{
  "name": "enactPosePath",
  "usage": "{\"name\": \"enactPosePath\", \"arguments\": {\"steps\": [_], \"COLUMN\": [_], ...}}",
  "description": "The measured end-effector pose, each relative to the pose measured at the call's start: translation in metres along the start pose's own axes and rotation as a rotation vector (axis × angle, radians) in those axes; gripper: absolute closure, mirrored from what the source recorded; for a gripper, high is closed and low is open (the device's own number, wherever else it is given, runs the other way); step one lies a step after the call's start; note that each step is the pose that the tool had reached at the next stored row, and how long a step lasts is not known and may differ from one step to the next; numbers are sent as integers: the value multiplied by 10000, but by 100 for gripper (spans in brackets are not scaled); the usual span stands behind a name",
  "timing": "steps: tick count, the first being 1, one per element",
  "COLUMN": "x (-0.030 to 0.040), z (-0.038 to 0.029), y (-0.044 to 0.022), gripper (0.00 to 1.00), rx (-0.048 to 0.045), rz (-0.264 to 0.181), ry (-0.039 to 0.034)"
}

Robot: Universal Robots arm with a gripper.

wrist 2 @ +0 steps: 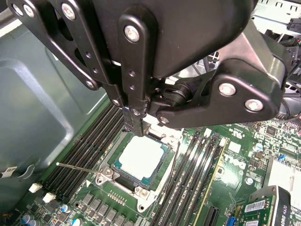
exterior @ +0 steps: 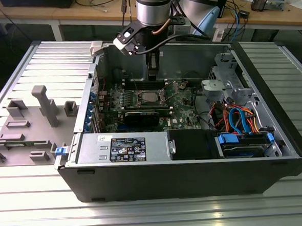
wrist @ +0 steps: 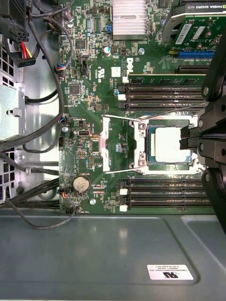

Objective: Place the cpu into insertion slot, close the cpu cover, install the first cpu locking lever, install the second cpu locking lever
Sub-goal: 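Close the cpu cover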

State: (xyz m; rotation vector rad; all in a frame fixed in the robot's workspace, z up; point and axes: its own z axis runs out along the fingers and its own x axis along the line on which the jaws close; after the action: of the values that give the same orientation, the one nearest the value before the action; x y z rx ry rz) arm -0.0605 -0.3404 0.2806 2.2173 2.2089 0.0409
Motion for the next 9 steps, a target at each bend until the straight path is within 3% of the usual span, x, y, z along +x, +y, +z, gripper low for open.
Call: {"name": "enactPosePath", "arguments": {"steps": [9], "x": [0], "z": [1], "y": [44], "gripper": [89], "rx": [1], "rz": [0], "ry": [-1]}}
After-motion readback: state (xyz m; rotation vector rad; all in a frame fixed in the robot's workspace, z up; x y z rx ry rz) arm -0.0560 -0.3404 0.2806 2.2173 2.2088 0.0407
